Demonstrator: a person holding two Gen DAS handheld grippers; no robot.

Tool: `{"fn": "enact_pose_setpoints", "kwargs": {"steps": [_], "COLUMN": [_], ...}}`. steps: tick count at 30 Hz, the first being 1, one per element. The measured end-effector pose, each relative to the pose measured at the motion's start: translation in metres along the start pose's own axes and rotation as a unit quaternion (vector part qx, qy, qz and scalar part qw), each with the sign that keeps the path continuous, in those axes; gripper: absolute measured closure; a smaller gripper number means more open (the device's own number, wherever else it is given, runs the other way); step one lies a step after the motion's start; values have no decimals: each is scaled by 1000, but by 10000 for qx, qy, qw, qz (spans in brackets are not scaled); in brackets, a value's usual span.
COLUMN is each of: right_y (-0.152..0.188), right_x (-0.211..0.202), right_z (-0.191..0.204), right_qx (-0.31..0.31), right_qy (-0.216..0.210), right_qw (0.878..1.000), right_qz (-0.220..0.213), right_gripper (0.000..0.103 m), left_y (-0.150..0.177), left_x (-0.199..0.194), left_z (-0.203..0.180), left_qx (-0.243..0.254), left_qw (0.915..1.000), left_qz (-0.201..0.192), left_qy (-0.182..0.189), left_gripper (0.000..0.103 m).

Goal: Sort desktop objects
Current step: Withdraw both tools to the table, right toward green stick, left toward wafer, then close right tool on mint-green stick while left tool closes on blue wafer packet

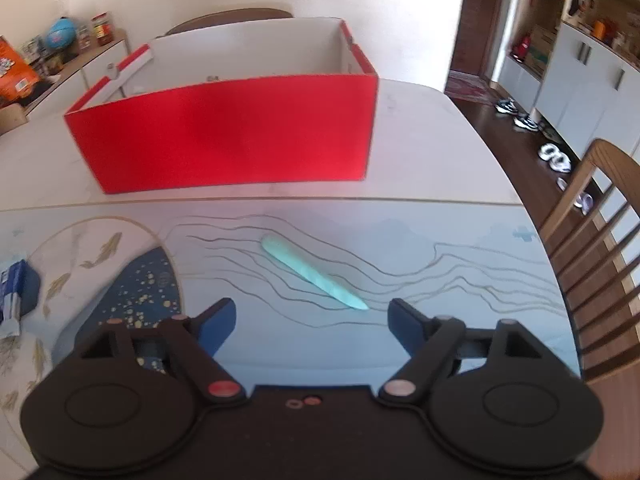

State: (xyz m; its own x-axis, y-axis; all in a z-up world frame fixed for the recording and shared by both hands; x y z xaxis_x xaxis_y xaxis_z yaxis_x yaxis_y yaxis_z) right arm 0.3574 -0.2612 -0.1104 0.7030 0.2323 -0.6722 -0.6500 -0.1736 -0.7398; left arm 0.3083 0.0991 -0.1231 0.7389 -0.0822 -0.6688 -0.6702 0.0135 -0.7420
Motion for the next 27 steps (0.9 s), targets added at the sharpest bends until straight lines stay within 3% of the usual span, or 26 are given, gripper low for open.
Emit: {"fn": "enact_pose_setpoints", "kwargs": {"steps": [8,15,21,25,27], "right_y": [11,6,2,-3,-4], "right_x": [14,29,45,48,46], "right_z": [-4,-12,-20,-11,-3], "right_qx": [66,-125,-86,-185,-261], "right_qy": [133,176,62,-122,-206], "right_qw": [9998,9997,9999,9998,9994], "right_qz": [99,106,71,-14,-50], "right_gripper": [19,19,20,31,44], "left_y": [16,18,15,9,7], "left_x": [15,30,34,36,36], "left_z": [6,5,4,-5,-12], "left_qx": [-345,-186,-86,73,171], "left_qw": [9988,9982,9983,9991,9992], "left_qz": [-10,-16,-108,-156,-199], "left_qy": [-337,-575,-564,-396,-293], "left_gripper": [0,0,3,16,24]}}
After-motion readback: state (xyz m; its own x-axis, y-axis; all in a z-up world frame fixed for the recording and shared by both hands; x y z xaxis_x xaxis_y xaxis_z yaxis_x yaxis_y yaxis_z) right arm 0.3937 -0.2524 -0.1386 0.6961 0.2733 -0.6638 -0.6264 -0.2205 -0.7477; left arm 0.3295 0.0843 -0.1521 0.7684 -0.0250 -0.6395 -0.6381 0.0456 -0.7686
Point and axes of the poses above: each gripper's, at about its wrist camera, not at the fingertips, and x roughly the way its jaws point, z to its left, y to its underside, the point moved 6 cm from there along x, roughly the way its jaws point, and after that the axes turned 11 degrees about -z, right-handed, at the moved point
